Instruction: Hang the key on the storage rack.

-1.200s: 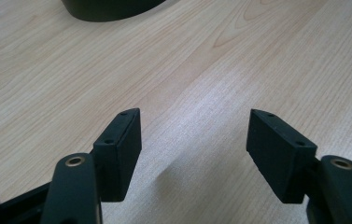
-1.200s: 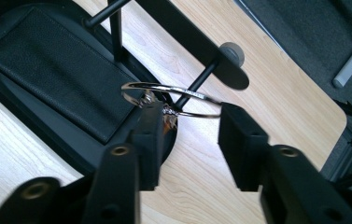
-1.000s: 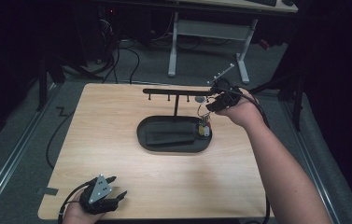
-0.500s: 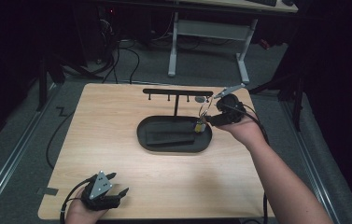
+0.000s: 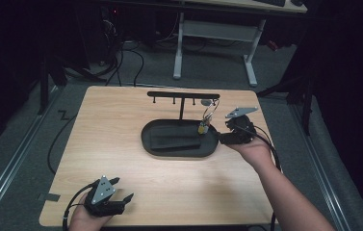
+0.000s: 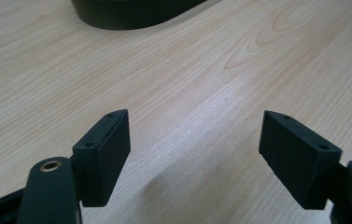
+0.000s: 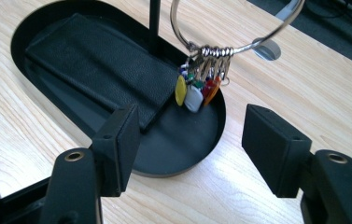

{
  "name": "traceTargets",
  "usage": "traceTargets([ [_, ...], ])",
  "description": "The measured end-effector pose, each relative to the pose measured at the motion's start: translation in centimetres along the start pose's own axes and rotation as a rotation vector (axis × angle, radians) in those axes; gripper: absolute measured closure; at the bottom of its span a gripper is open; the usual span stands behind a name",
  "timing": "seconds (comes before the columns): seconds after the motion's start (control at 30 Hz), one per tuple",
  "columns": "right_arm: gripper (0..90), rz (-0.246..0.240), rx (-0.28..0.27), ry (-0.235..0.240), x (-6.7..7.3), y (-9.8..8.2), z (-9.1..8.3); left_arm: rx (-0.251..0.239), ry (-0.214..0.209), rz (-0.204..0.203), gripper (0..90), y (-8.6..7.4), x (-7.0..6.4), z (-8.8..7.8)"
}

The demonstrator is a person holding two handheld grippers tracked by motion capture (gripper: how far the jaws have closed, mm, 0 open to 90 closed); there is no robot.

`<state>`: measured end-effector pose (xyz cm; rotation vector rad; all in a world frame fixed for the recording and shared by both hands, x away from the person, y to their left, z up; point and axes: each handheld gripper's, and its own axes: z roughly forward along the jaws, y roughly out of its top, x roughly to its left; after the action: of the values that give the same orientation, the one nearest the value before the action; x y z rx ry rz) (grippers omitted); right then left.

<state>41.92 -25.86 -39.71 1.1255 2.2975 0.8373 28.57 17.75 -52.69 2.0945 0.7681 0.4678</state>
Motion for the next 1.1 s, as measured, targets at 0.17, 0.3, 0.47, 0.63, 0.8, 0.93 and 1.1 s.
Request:
traceTargets([
  [0.17, 37.1, 0.007, 0.024, -0.005, 0.2, -2.3, 0.5, 0.011, -0.013, 0.010, 25.5, 0.1, -0.2, 0.4],
  [0.3, 36.7, 0.045, -0.025, -0.002, 0.5, -5.1, 0.4, 0.010, -0.024, 0.015, 25.5, 0.3, -0.3, 0.7],
  [0.47, 34.2, 0.098, -0.096, 0.011, 1.2, -9.1, 0.0, 0.016, -0.042, 0.021, 25.6, 0.5, -0.5, 1.2],
  [0.63, 31.8, 0.143, -0.170, 0.002, 2.1, -13.1, -0.6, 0.026, -0.063, 0.035, 26.0, 0.7, -0.8, 1.8],
  [0.8, 32.8, 0.186, -0.256, -0.059, 3.4, -17.7, -2.1, 0.026, -0.096, 0.051, 26.8, 1.0, -1.1, 2.3],
  [0.93, 33.4, 0.142, -0.232, -0.129, 3.5, -18.7, -2.3, 0.034, -0.130, 0.069, 28.0, 1.0, -1.4, 2.5],
  [1.1, 32.4, 0.139, -0.205, -0.085, 3.7, -18.2, -0.8, 0.025, -0.114, 0.063, 28.2, 1.1, -1.4, 2.4],
])
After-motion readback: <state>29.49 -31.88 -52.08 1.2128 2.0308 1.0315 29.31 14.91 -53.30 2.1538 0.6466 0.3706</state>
